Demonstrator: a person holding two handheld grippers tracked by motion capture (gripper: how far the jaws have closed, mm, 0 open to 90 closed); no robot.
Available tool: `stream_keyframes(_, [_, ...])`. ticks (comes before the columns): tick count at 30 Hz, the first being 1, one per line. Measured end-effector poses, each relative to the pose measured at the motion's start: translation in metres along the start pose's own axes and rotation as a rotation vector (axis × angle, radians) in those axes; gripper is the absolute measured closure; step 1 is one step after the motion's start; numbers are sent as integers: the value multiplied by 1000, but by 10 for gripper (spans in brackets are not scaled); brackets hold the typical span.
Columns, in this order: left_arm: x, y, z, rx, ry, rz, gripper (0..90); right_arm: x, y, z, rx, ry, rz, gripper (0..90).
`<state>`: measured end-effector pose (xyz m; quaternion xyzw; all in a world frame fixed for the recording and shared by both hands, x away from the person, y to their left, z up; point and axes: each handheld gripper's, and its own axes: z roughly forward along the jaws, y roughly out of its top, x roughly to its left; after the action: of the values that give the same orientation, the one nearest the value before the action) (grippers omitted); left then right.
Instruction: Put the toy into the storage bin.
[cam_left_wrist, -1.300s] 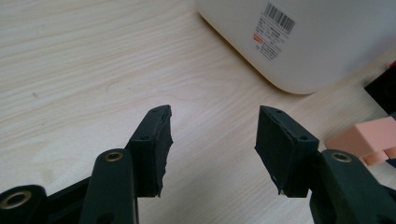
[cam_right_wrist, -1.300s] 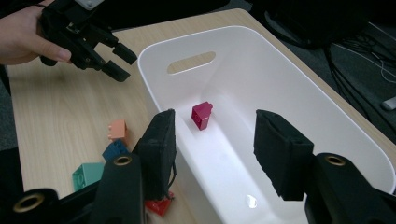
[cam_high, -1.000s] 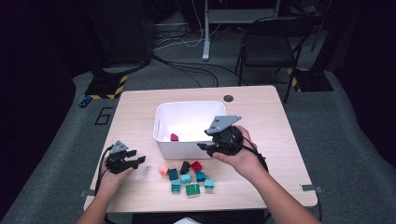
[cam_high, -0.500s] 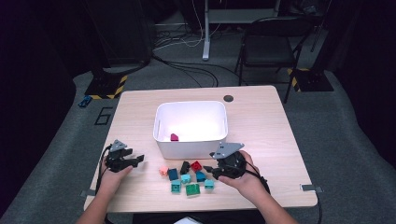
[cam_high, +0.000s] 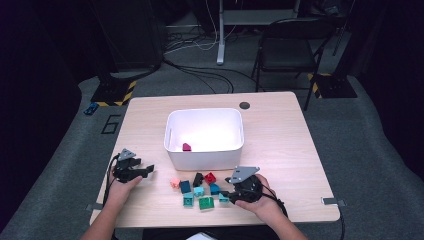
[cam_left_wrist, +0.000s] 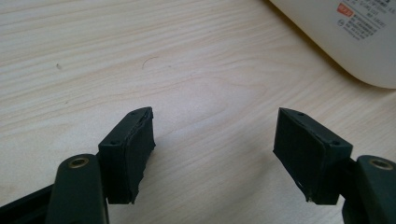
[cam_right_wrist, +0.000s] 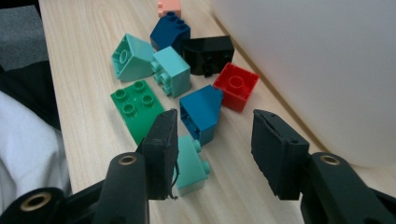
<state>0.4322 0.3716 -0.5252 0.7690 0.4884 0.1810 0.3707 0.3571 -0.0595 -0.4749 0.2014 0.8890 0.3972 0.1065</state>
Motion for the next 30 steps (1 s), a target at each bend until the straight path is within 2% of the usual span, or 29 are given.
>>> stream_keyframes(7, [-1, -1, 1, -5, 19, 15, 283, 0, -11, 11, 29, 35, 5, 514])
stream_keyframes(8, [-2, -1, 1, -7, 23, 17, 284, 0, -13, 14, 37, 37, -7, 513])
stream_keyframes(9, [-2, -1, 1, -7, 23, 17, 284, 1, -14, 15, 39, 38, 7, 513])
stream_keyframes(11, [-1, -1, 1, -4, 20, 16, 284, 0, -15, 17, 47, 44, -7, 513])
stream_keyframes(15, [-1, -1, 1, -6, 21, 26, 284, 2, -17, 21, 65, 57, -2, 517])
stream_keyframes(20, [-1, -2, 2, -14, 31, 35, 280, 3, -18, 24, 78, 59, -8, 565])
stream_keyframes(22, [-1, -2, 1, -2, 29, 41, 280, 3, -18, 24, 82, 67, -21, 631])
stream_keyframes(24, [-2, -2, 2, -13, 31, 37, 280, 5, -18, 24, 92, 70, -13, 652])
stream_keyframes(26, [-1, -3, 2, -10, 41, 52, 280, 5, -18, 23, 98, 73, -12, 662])
stream_keyframes(30, [-3, -3, 3, -20, 47, 54, 276, 5, -16, 21, 100, 72, -23, 670])
